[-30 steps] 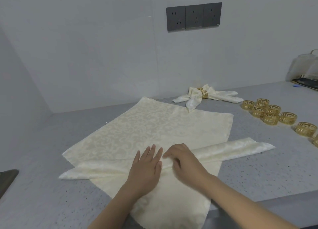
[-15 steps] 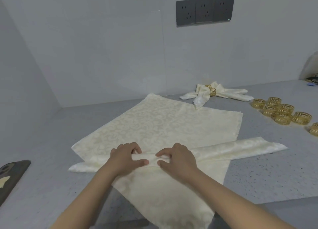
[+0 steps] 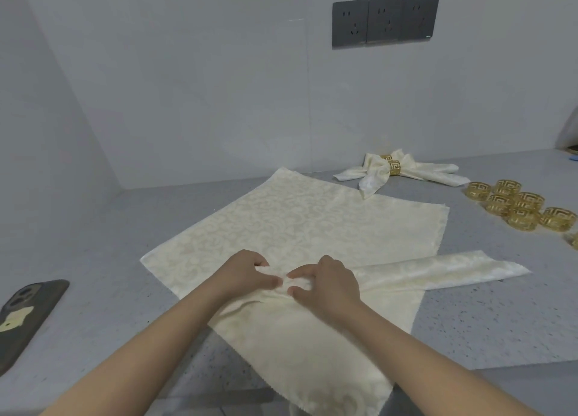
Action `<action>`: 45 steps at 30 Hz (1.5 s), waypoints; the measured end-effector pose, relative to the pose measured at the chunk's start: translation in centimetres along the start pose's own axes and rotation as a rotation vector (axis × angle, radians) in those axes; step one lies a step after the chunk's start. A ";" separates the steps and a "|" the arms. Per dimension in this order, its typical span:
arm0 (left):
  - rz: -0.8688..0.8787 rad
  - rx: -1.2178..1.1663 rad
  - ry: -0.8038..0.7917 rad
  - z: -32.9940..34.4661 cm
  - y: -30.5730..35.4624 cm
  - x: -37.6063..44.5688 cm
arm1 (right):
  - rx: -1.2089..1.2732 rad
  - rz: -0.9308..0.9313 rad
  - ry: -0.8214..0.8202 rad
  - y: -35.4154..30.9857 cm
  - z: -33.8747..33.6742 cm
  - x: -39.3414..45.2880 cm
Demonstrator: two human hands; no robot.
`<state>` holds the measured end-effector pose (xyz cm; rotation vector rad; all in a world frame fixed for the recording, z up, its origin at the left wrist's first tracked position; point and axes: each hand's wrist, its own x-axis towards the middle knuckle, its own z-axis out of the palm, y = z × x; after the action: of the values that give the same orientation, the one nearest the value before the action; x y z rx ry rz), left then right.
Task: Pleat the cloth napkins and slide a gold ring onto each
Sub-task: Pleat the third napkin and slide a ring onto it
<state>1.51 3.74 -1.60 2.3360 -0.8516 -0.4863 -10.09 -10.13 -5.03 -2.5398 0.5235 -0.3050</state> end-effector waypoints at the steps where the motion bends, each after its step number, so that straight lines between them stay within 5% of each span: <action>1: -0.003 -0.061 -0.020 -0.1 0.3 -0.2 | -0.008 -0.008 -0.003 0.0 0.0 0.1; 8: -0.183 -0.145 -0.245 -1.1 2.5 -1.3 | 0.128 -0.011 -0.178 1.4 -0.8 0.7; 12: -0.260 -0.478 -0.470 -1.1 3.6 -1.3 | 0.285 -0.040 -0.276 1.7 -1.9 1.2; 16: -0.261 -0.389 -0.536 -0.8 5.0 -1.1 | 0.395 0.009 -0.190 2.2 -2.8 0.3; 22: 0.032 0.120 -0.309 0.0 4.3 -0.2 | 0.342 -0.080 -0.220 2.1 -2.8 -0.7; 28: 0.464 0.162 0.106 3.1 0.6 -1.0 | 0.234 0.002 -0.331 2.4 -4.3 0.9; 34: 0.508 0.236 -0.018 5.9 -1.3 -1.7 | 0.154 -0.050 -0.281 3.1 -4.7 1.5; 45: 0.507 0.455 0.035 5.9 0.0 -1.0 | -0.066 -0.316 0.066 6.6 -2.3 -0.5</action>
<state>-2.20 2.02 -5.93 2.3708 -1.6110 -0.0328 -13.25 -16.14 -6.67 -2.6819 0.1544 -0.4936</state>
